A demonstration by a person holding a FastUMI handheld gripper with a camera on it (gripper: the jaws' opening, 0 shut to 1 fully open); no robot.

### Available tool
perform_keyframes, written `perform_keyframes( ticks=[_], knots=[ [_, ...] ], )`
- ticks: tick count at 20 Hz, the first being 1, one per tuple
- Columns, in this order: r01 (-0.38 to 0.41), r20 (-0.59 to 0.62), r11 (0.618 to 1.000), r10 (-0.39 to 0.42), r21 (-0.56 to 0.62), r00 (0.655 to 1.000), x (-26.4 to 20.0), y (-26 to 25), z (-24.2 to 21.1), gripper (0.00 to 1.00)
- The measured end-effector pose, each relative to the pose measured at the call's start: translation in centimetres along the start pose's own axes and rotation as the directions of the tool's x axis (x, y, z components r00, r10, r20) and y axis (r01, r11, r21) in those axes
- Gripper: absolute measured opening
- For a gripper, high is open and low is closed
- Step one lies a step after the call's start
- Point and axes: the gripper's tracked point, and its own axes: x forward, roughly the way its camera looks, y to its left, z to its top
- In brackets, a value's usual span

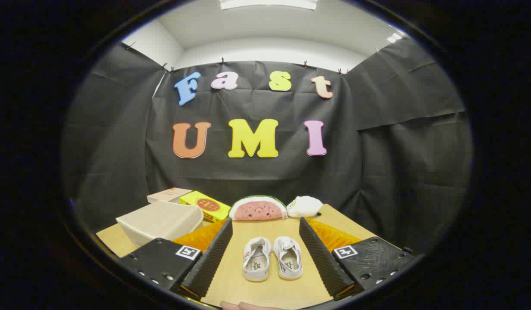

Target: Open the storage box then place both shoes into the box .Put the left shoe in first, then the right shoe, with the right side of both shoes facing outward in a uniform manner.

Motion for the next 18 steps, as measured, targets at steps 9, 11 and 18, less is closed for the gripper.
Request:
perform_keyframes(
  ticks=[9,11,18],
  knots=[
    [-0.001,-0.002,0.999,0.001,-0.032,1.000,-0.1,-0.3,-0.3,0.96],
    [0.001,-0.002,1.000,-0.001,-0.029,1.000,-0.1,-0.4,-0.3,0.96],
    [-0.002,-0.021,1.000,0.002,-0.022,1.000,0.4,-0.4,-1.5,0.96]
  ],
)
